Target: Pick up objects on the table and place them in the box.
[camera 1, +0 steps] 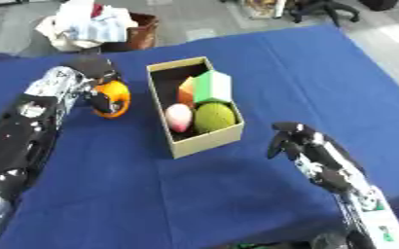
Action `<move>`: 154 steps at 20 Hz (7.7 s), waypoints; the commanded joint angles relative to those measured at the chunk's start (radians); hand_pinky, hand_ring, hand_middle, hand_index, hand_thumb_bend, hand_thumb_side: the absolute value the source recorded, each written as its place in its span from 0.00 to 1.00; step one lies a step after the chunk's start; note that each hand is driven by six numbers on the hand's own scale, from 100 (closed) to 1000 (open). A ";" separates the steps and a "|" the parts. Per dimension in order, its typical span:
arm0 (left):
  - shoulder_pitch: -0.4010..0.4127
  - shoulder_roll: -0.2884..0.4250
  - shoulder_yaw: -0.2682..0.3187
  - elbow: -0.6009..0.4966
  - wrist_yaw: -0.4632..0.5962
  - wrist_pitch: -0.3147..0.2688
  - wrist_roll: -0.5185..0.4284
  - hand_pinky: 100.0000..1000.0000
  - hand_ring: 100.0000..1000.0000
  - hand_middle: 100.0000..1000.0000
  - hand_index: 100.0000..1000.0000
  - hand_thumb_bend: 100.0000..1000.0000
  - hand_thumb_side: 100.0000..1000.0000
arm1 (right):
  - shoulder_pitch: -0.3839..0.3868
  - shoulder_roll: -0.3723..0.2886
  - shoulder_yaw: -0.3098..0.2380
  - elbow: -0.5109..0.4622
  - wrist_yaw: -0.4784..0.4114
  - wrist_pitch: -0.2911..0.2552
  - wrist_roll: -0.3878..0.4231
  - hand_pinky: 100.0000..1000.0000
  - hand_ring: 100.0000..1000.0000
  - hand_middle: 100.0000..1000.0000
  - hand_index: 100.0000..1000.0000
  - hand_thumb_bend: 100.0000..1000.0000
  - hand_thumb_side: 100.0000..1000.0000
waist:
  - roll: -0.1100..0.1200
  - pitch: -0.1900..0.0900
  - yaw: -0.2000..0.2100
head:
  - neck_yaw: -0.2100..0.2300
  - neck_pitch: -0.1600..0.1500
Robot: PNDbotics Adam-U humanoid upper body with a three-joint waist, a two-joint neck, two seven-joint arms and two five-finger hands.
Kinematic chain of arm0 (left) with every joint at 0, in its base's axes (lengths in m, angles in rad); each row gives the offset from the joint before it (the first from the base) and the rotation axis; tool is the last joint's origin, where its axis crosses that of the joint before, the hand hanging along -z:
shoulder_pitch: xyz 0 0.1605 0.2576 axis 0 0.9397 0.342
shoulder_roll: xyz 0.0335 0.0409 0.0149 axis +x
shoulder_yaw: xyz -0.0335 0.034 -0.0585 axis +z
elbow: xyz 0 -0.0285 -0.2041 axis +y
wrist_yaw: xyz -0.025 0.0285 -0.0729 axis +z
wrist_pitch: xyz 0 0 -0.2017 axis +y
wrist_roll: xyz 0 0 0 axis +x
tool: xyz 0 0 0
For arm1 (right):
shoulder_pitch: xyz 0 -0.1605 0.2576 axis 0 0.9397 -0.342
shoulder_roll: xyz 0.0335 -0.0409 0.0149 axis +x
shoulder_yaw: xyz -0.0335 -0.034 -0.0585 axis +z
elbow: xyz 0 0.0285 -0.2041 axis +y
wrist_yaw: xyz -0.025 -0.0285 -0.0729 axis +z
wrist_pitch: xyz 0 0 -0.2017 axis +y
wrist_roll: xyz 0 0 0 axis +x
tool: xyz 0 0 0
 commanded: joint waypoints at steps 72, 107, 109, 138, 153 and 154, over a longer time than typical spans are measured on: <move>-0.069 0.039 0.175 0.229 0.268 0.439 0.343 0.84 0.82 0.82 0.93 0.00 0.42 | -0.025 -0.006 0.002 -0.008 -0.001 0.000 0.008 0.54 0.53 0.51 0.81 0.00 0.39 | -0.011 0.006 -0.035 | -0.017 -0.016; -0.034 0.040 0.169 0.282 0.269 0.353 0.185 0.75 0.67 0.68 0.86 0.36 1.00 | -0.026 -0.005 -0.004 -0.004 0.001 -0.003 0.006 0.54 0.53 0.51 0.81 0.00 0.39 | -0.015 0.011 -0.025 | -0.032 -0.012; -0.034 0.041 0.177 0.273 0.286 0.358 0.214 0.76 0.69 0.70 0.87 0.30 1.00 | -0.026 -0.005 -0.005 -0.003 0.001 -0.003 0.005 0.54 0.53 0.51 0.81 0.00 0.39 | -0.016 0.011 -0.025 | -0.033 -0.013; -0.057 0.048 0.115 0.069 0.429 0.277 0.288 0.60 0.41 0.31 0.63 0.00 0.16 | -0.025 -0.005 -0.006 -0.002 0.002 -0.005 0.007 0.54 0.53 0.51 0.81 0.00 0.39 | -0.017 0.007 -0.020 | -0.042 -0.014; -0.025 -0.004 -0.168 -0.169 0.514 -0.022 -0.068 0.67 0.55 0.46 0.71 0.00 0.18 | -0.027 -0.004 -0.005 -0.004 0.001 -0.003 0.013 0.54 0.53 0.51 0.81 0.00 0.39 | -0.013 0.003 -0.028 | -0.042 -0.013; -0.021 -0.006 -0.180 -0.175 0.515 -0.033 -0.084 0.68 0.57 0.49 0.73 0.00 0.18 | -0.027 -0.004 -0.005 -0.004 0.001 -0.003 0.012 0.54 0.53 0.51 0.81 0.00 0.39 | -0.013 0.002 -0.027 | -0.042 -0.013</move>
